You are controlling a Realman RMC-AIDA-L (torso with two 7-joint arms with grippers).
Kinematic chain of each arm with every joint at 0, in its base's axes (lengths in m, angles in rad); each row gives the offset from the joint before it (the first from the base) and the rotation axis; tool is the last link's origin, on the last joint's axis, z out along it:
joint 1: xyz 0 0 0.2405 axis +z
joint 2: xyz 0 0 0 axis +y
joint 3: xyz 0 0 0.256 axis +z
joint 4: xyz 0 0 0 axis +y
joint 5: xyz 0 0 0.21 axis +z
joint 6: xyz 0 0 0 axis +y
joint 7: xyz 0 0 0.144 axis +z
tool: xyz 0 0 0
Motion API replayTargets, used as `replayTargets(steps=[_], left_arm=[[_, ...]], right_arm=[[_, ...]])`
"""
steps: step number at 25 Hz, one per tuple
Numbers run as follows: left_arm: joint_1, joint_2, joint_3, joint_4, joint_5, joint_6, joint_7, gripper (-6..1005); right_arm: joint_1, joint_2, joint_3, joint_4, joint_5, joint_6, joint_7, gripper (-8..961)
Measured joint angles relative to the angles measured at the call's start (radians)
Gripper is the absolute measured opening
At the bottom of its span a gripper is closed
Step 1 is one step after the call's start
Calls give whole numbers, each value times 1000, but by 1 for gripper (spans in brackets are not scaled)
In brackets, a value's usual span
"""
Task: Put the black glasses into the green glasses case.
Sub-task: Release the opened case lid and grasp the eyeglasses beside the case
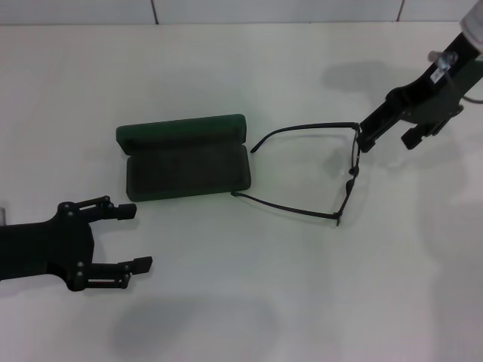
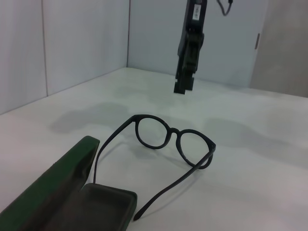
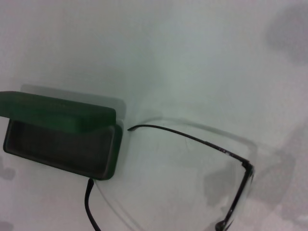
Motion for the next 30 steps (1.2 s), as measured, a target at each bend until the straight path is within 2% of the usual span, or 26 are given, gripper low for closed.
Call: replayTargets(steps=[4, 8, 15, 20, 22, 30], left_arm=[[0, 0, 0, 0, 2, -6, 1, 870], [0, -1, -1, -2, 12, -15, 2, 869], [-4, -8, -1, -9, 35, -25, 4, 868], [-4, -10, -1, -11, 37, -26, 4, 867], [-3, -10, -1, -12, 37, -26, 4, 866], [-3, -13, -1, -12, 37, -26, 4, 864]], right_arm=[[6, 11, 1, 51, -1, 56, 1, 871], [-4, 31, 7, 61, 4, 112, 2, 870], [-27, 81, 2, 64, 2, 176, 2, 870], [-40, 90, 1, 64, 4, 175, 0, 870], [-53, 101, 0, 64, 2, 189, -5, 870], [-61, 105, -10, 55, 0, 198, -9, 869]])
